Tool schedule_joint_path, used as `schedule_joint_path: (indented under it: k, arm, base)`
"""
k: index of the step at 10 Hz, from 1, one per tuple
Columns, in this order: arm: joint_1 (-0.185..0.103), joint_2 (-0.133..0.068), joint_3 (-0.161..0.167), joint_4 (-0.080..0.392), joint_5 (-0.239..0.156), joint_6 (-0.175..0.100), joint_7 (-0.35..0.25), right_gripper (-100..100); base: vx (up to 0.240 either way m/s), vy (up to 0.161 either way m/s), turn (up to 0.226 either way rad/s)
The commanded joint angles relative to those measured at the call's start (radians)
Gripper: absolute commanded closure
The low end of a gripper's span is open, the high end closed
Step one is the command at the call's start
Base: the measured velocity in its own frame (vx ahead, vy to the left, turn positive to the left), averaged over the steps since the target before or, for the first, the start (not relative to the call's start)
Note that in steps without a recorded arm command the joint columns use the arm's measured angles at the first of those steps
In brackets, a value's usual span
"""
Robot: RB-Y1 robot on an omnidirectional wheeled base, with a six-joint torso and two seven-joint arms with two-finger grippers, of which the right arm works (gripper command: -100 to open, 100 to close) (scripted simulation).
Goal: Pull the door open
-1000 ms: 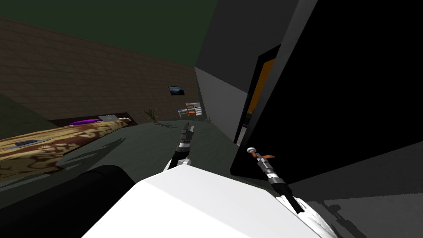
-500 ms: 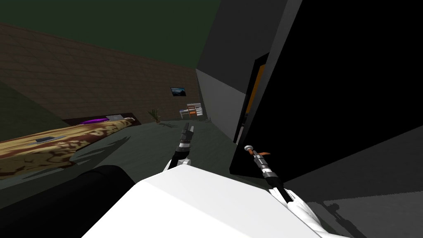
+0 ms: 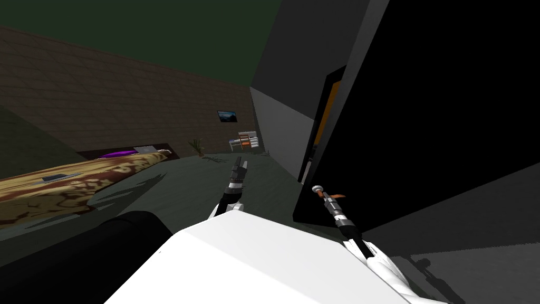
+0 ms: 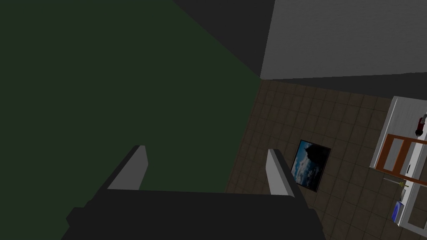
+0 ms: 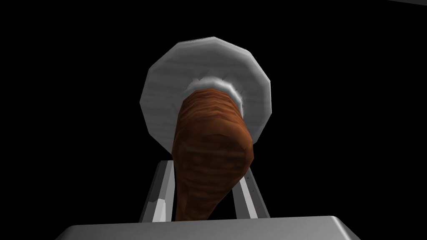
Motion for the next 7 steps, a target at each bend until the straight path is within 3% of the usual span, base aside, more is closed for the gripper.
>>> schedule_joint_path:
  k: [1, 3, 4, 7]
  arm:
    - [0.000, -0.001, 0.000, -0.001, 0.000, 0.001, 0.002, 100]
    - [0.000, -0.001, 0.000, -0.001, 0.000, 0.001, 0.002, 100]
    - [0.012, -0.017, 0.007, 0.004, 0.000, -0.022, -0.015, 100]
    - [0.012, -0.017, 0.007, 0.004, 0.000, -0.022, -0.015, 100]
  base:
    - [0.000, 0.000, 0.000]
    - [0.003, 0.006, 0.018]
    - [0.000, 0.000, 0.000]
    - [0.000, 0.001, 0.003]
